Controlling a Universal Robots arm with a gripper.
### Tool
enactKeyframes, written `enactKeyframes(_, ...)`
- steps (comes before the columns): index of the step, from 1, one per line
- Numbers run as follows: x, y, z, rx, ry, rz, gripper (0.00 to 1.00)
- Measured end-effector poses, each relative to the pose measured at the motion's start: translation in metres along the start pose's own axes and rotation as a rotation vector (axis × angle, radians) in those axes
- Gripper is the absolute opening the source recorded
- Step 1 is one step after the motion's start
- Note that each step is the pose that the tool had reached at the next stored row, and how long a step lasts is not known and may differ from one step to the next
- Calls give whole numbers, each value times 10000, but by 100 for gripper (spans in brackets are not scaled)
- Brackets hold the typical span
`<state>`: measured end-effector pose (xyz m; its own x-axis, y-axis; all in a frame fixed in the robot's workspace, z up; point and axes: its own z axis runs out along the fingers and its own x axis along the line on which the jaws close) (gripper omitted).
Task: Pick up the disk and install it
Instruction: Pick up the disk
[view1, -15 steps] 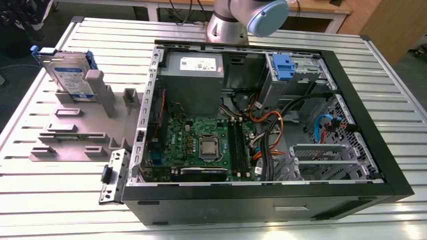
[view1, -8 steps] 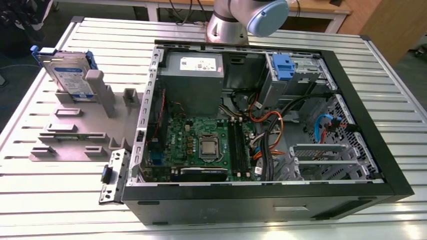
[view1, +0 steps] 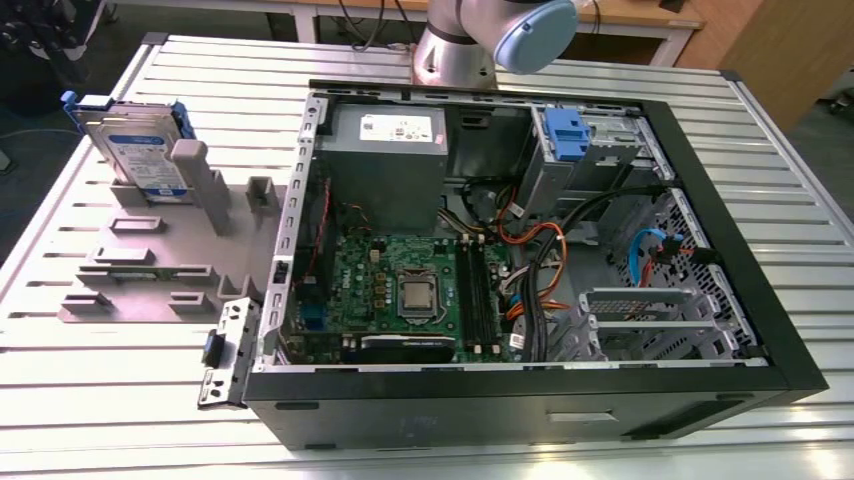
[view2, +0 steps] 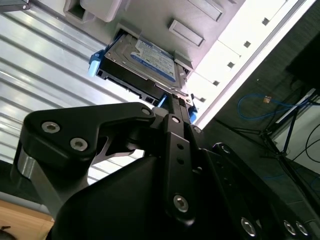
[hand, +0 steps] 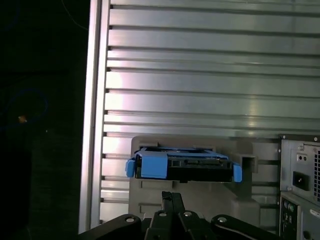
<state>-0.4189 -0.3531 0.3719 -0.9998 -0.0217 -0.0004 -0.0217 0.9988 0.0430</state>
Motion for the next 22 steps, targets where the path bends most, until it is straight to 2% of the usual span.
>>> enactKeyframes(7, 0, 0, 0, -1, 14, -319, 11)
enactKeyframes(22, 0, 0, 0, 0, 18, -426, 11)
